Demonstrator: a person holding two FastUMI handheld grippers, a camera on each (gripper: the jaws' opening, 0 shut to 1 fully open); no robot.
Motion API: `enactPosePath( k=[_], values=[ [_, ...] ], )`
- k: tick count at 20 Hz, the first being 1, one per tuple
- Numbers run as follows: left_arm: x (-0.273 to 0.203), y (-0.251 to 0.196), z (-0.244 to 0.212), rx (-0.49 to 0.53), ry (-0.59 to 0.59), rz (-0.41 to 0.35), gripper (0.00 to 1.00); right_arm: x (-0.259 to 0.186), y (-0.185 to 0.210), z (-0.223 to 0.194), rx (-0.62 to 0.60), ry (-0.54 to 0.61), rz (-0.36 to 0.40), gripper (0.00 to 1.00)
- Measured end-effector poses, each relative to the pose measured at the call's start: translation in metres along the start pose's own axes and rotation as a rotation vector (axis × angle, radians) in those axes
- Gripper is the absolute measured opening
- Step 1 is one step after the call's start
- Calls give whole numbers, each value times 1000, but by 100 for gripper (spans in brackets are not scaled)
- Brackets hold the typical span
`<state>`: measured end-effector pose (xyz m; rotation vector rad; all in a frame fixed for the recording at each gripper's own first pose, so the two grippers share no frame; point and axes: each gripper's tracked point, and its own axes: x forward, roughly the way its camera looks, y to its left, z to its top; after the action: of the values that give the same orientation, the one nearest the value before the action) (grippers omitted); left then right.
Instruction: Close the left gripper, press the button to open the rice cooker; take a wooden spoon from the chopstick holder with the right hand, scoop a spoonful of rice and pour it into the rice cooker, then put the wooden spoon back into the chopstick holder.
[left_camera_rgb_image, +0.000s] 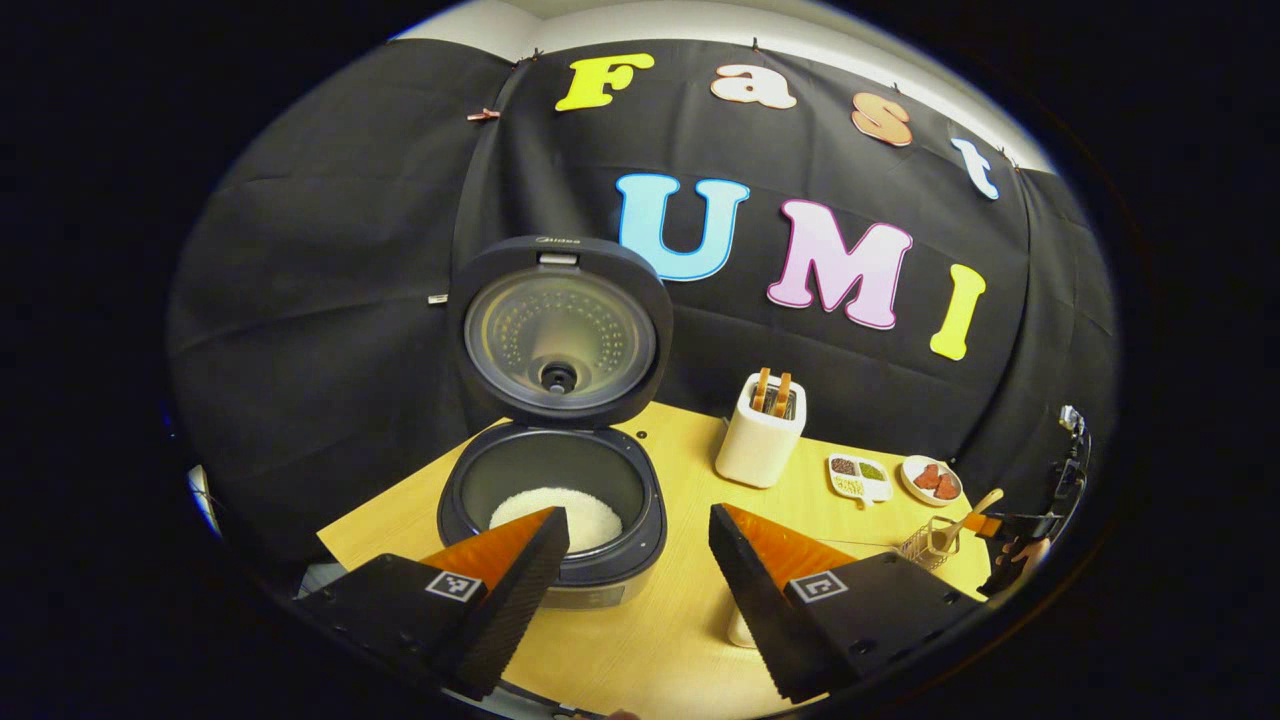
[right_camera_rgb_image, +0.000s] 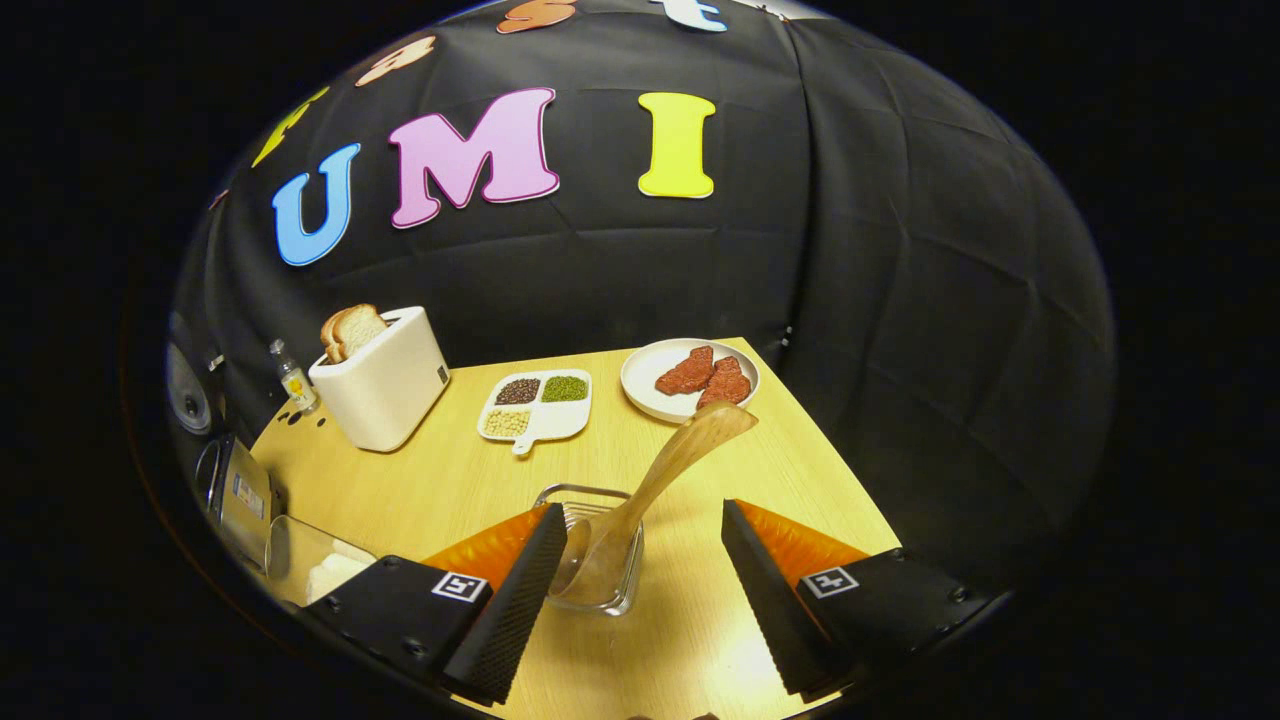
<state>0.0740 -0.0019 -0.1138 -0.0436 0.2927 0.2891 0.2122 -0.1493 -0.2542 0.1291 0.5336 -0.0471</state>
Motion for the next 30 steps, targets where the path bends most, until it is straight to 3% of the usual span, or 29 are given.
enactPosePath(
  k=[8, 10, 12, 15, 16, 17, 19, 20, 22, 30],
  values=[
    [-9, -6, -32, 16, 62, 64, 96, 51, -1, 11, 53, 8, 51, 98],
    [-10, -10, -43, 17, 81, 74, 96, 56, 3, 13, 99, 21, 75, 94],
    [-13, -14, -52, 18, 97, 85, 96, 61, 6, 14, 151, 27, 89, 80],
    [-17, -20, -61, 20, 114, 95, 96, 65, 11, 5, 181, 74, 102, 46],
    [-18, -22, -62, 21, 115, 98, 96, 60, 6, 5, 181, 74, 83, 54],
    [-20, -23, -65, 22, 116, 101, 96, 65, 7, 10, 189, 68, 87, 36],
    [-24, -25, -70, 21, 120, 107, 96, 64, 9, 13, 218, 74, 90, 22],
    [-25, -26, -71, 19, 122, 108, 96, 63, 14, 12, 250, 86, 101, 26],
    [-27, -24, -77, 13, 129, 112, 96, 62, 16, 15, 279, 97, 96, 19],
    [-38, -6, -86, -8, 129, 116, 96, 20, 30, 59, 192, -20, 132, 13]
  ],
)
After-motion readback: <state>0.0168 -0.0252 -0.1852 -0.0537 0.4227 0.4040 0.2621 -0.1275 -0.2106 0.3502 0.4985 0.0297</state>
